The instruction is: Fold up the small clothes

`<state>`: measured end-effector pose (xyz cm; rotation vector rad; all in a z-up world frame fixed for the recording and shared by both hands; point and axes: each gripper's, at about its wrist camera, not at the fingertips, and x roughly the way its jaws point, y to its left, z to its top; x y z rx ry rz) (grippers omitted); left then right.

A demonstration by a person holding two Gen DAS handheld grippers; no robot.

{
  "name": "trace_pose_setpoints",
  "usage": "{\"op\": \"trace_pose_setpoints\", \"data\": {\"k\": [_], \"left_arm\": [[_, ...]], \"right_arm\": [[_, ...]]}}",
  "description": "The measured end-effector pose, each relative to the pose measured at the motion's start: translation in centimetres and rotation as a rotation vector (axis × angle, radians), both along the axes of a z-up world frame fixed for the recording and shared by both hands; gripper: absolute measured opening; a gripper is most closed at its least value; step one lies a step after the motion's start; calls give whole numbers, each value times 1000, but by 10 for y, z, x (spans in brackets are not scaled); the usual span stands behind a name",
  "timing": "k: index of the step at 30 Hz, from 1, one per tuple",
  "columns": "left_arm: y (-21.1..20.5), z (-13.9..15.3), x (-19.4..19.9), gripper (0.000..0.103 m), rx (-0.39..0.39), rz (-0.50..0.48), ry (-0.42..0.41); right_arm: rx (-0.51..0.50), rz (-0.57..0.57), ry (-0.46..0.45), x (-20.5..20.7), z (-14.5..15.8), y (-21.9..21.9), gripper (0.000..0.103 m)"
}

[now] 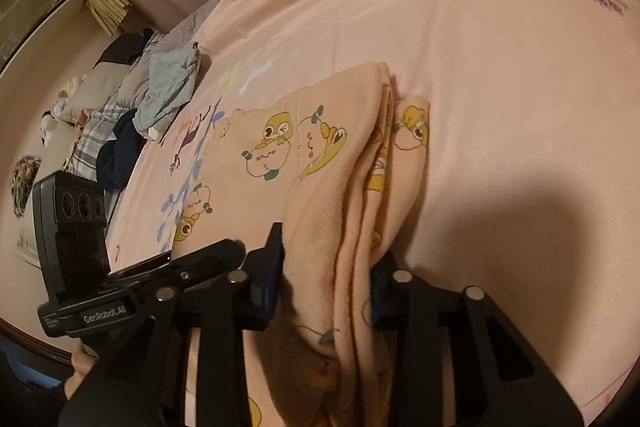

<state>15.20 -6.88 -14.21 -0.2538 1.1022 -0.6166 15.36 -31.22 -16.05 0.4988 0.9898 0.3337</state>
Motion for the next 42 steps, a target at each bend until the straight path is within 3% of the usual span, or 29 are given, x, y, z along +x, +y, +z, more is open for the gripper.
{"op": "trace_pose_setpoints", "data": {"k": [6,9,18,42], "left_arm": [[2,4,-2,29,-3,4,-4],[-2,7,-6,27,10,1,-31],[-4,21,-21,26,9,-8,-81],[20,52,-82,26,35,13,-141]], "right_arm": [[-58,-1,-47,-5,9,9,26],[-85,1,-80,-10,17,15,25],[-135,13,-152,-28,39,29,24],[-100,47,-217,-96,72,55,24]]}}
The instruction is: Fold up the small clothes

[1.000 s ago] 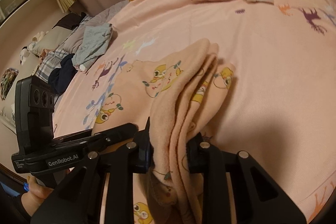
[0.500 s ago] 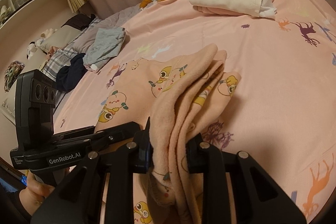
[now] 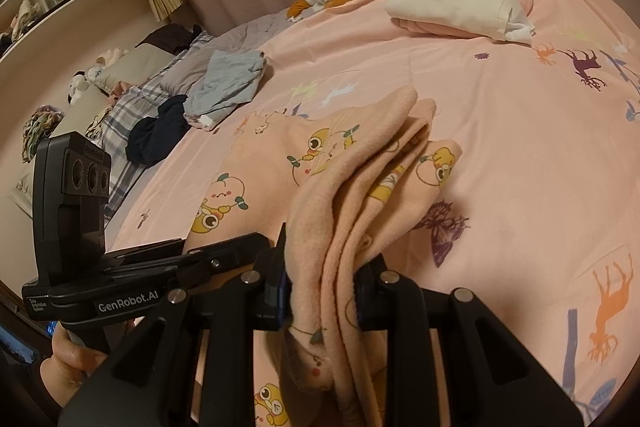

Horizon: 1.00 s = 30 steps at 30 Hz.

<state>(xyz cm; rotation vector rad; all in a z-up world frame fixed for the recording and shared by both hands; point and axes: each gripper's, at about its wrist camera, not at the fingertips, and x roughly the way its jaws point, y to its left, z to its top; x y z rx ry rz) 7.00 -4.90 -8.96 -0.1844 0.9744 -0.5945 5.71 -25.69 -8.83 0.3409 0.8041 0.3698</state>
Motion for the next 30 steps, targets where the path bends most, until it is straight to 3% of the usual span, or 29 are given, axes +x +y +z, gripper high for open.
{"op": "trace_pose_setpoints", "data": {"k": [30], "left_arm": [[56,24,-53,26,-17,95,-50]], "right_arm": [[-27,123,-70,-40,32,51,24]]}}
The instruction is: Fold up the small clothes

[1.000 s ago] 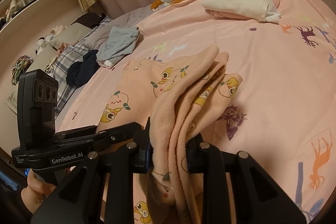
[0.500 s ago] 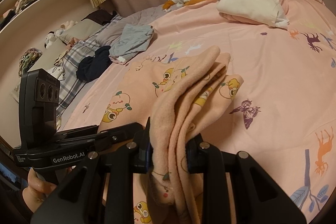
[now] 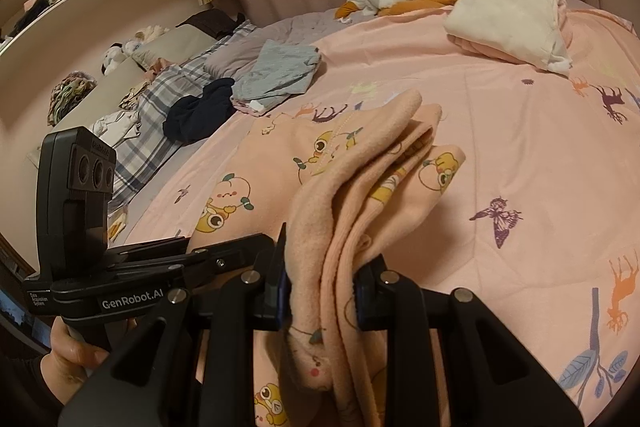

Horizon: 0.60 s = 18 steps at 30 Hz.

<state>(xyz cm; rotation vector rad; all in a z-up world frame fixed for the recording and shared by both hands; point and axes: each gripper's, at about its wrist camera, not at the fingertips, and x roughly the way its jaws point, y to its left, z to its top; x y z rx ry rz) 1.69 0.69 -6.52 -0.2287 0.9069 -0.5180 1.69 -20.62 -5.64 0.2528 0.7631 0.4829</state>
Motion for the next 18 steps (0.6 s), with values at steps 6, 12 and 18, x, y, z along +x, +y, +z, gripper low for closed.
{"op": "trace_pose_setpoints", "data": {"k": [6,12,18], "left_arm": [[12,4,-5,26,-11,27,-5],[21,7,-14,26,-15,55,-9],[33,7,-19,26,-32,83,-9]], "right_arm": [[-4,27,-10,-2,5,11,24],[-7,56,-15,-1,10,22,24],[-24,87,-17,0,13,32,24]]}}
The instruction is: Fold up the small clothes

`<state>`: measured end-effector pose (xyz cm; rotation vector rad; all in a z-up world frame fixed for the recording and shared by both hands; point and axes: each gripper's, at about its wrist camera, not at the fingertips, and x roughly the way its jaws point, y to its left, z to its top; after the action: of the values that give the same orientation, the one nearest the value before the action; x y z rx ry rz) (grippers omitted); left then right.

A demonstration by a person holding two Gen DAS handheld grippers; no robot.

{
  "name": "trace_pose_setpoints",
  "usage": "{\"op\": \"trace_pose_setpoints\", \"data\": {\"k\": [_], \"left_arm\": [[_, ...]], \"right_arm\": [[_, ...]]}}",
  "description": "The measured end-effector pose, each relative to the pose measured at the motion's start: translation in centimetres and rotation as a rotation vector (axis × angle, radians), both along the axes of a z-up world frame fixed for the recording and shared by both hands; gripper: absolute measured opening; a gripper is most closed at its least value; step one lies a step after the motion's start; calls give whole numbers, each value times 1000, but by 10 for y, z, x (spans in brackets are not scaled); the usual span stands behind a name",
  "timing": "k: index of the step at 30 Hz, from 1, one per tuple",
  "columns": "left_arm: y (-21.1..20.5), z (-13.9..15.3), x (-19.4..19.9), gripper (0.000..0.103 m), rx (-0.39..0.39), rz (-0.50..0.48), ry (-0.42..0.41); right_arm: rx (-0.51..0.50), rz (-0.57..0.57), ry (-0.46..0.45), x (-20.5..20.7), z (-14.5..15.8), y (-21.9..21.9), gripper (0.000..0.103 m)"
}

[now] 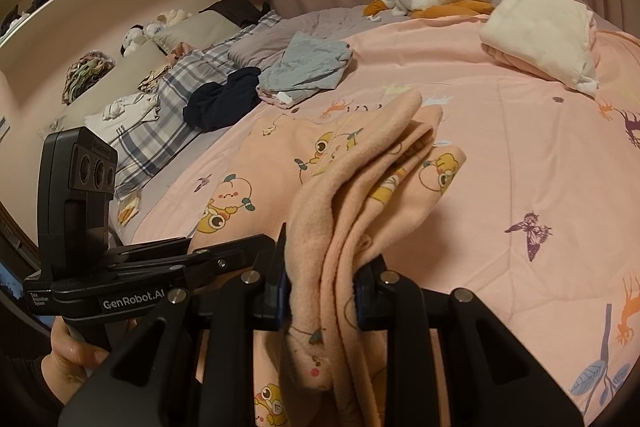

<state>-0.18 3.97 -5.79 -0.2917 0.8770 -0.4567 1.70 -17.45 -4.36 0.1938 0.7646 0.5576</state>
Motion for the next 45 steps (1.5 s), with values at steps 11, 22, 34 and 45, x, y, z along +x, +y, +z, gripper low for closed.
{"op": "trace_pose_setpoints", "data": {"k": [11,22,34,45], "left_arm": [[19,-1,0,26,-22,33,-8],[39,-5,7,26,-28,69,0],[43,-9,19,26,-26,77,12],[41,-17,43,26,-12,75,35]], "right_arm": [[-30,37,-4,9,4,18,24],[-54,73,2,20,1,42,24],[-54,82,14,34,-5,49,24],[-41,80,41,56,-14,50,25]]}}
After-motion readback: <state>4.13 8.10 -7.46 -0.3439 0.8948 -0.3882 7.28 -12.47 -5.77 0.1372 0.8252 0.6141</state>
